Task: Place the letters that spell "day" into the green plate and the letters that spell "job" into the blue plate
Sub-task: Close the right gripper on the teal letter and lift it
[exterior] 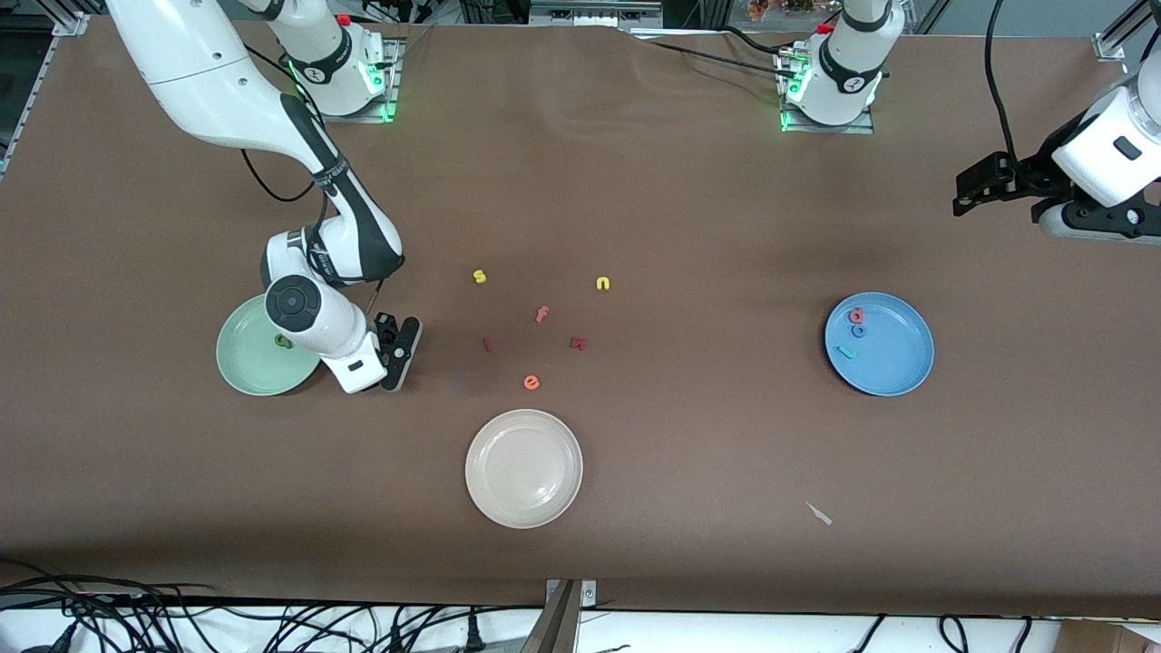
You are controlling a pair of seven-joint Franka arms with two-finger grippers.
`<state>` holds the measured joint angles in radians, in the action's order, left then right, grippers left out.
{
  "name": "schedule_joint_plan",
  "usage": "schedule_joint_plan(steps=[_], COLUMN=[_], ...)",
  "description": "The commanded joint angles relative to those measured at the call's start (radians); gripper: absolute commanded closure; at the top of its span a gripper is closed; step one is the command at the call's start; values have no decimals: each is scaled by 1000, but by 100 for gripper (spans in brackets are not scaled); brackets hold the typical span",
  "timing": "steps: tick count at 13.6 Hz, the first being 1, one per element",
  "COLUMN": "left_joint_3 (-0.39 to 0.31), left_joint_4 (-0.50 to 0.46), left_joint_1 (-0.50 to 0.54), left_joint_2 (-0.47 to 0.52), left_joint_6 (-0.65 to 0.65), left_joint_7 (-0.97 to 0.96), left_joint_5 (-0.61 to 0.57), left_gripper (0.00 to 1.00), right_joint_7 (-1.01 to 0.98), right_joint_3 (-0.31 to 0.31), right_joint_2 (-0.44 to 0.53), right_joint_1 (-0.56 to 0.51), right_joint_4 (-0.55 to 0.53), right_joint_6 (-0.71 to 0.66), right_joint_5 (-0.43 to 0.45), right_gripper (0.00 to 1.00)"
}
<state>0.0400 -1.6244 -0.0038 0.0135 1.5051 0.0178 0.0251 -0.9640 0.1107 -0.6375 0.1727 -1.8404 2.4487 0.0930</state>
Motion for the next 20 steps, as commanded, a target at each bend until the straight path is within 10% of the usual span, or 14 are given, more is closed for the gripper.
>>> schedule_joint_plan(steps=[1,14,20], left_joint_3=[-2,-2,-2], left_joint_4=[32,32,32], left_joint_1=[2,2,2], left_joint_2=[-13,-13,-13], left_joint_6=[-26,-26,-26], left_joint_7=[7,7,7], left_joint_5=[12,12,12], left_gripper=[0,0,0], right_joint_7=[-16,22,65], right_joint_3=[11,9,-167], right_joint_2=[-21,-1,67], right_joint_1=[-4,-13,-19], right_joint_4=[16,130,116], right_joint_6=[-14,-207,-373], right_joint_5=[4,-10,-10], right_gripper=[72,100,100])
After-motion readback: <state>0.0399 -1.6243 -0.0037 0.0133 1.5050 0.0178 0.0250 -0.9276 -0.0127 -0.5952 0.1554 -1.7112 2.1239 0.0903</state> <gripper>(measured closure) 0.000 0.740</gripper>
